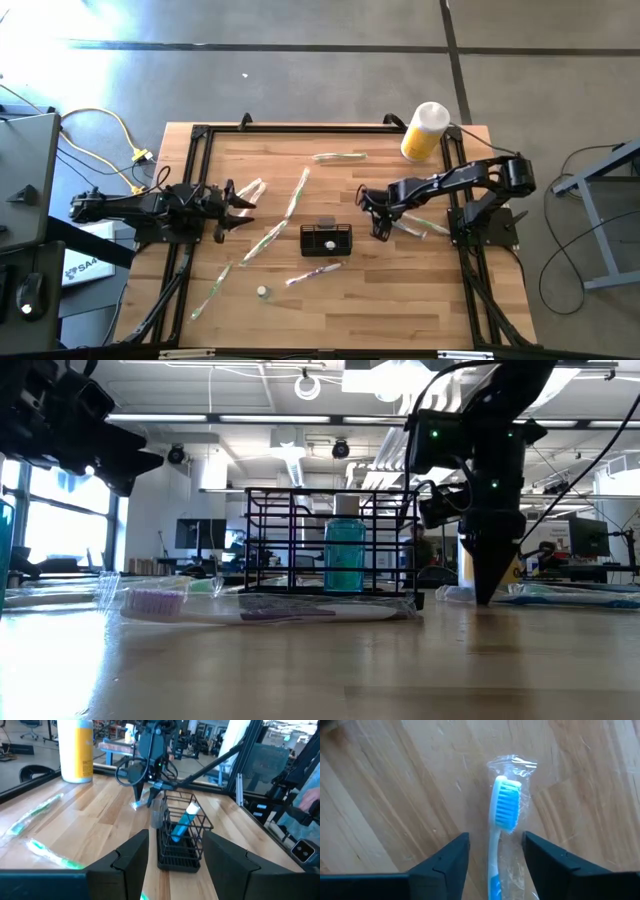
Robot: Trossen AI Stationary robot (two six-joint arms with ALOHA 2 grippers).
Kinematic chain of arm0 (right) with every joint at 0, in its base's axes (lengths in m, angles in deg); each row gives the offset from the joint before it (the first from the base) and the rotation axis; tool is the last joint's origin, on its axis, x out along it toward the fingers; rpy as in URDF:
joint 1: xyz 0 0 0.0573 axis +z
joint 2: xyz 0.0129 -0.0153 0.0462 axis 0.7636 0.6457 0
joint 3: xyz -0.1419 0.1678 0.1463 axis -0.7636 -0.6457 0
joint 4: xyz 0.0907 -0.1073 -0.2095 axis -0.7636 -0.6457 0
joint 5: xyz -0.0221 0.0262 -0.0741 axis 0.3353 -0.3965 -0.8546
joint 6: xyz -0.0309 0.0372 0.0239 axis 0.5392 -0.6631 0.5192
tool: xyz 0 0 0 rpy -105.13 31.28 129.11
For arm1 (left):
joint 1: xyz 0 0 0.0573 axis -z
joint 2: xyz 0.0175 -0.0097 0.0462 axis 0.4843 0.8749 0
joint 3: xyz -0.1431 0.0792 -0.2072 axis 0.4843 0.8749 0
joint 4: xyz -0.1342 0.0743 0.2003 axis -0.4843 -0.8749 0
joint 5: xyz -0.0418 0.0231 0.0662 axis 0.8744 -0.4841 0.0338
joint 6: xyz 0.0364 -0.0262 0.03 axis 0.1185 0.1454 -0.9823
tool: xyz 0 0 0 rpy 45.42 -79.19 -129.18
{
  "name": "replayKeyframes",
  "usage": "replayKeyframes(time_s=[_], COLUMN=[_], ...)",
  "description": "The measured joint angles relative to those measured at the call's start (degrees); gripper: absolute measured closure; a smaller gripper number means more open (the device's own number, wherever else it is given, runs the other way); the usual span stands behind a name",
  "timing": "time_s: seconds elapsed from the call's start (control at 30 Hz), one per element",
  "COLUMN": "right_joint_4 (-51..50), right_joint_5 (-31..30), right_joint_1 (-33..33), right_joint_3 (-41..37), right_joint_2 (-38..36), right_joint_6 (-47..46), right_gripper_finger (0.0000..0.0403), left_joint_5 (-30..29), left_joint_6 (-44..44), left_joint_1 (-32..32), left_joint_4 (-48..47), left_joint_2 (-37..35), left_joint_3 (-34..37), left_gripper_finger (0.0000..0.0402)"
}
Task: Pick & Place toothbrushing station
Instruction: Put the blue toothbrush into the black wire organizer
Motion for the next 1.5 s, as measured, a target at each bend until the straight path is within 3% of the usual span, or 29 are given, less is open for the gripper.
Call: replayKeyframes(time_s=[0.4, 0.57, 0.73, 0.9, 1.03, 1.2, 1.33, 1.5], right_joint_4=[-1.16, -4.5, -10.29, -17.51, -26.49, -37.25, -35.5, -27.86], right_joint_5=[-2.55, -5.71, -14.95, -20.01, -27.96, -42.31, -50.59, -53.01], right_joint_1=[0.55, 2.31, 5.99, 10.54, 15.03, 20.98, 25.23, 28.84], right_joint_3=[1.16, 5.19, 12.79, 20.3, 26.16, 32.75, 34.23, 34.21], right_joint_2=[0.28, 0.94, 0.86, 0.93, 0.85, 0.74, -2.4, -8.18], right_joint_6=[1.52, 2.28, 3.44, 3.36, 0.05, -5.92, -5.85, -2.39], right_gripper_finger=[0.0389, 0.0395, 0.0396, 0.0397, 0.0397, 0.0397, 0.0397, 0.0397], left_joint_5=[0.02, -0.11, -0.28, -0.28, -0.28, -0.24, -0.23, -0.13], left_joint_6=[1.68, 1.66, 1.53, 1.68, 1.68, -0.09, -0.13, -0.22], left_joint_1=[-0.02, -0.02, -0.02, 0.01, -0.01, 0.0, -0.02, -0.02], left_joint_4=[0.03, 0.03, 0.03, 0.05, 0.03, 0.05, 0.05, 0.05], left_joint_2=[0.66, 0.66, 0.66, 0.66, 0.66, 0.66, 0.66, 0.66], left_joint_3=[0.0, 0.0, 0.0, 0.0, 0.0, 0.0, 0.0, 0.0], left_gripper_finger=[0.022, 0.022, 0.022, 0.022, 0.022, 0.022, 0.022, 0.022])
